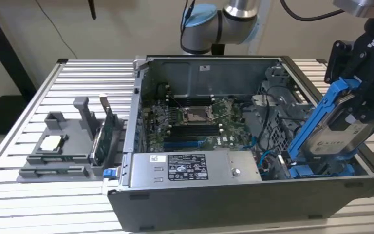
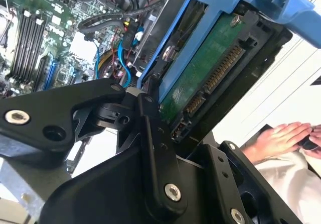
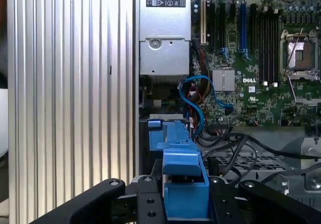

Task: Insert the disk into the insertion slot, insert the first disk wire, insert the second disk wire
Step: 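Insert the disk into the insertion slot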

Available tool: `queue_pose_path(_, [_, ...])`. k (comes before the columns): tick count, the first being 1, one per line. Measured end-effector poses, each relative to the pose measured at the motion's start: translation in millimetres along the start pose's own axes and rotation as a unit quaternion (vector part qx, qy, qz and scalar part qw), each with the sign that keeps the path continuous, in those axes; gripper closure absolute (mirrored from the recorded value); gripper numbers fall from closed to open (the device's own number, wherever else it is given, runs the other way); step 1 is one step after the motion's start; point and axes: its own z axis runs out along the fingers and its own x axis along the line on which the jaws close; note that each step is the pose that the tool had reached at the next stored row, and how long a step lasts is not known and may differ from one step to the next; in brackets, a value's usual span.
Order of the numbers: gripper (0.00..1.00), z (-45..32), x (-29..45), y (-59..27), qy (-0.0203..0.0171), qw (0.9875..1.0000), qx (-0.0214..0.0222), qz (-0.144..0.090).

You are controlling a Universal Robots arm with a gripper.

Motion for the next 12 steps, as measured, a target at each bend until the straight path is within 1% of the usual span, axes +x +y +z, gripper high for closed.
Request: queue_pose_path(12, [0.67,9.4,-0.2,-1.0,-0.0013,1.0,0.0,0.0])
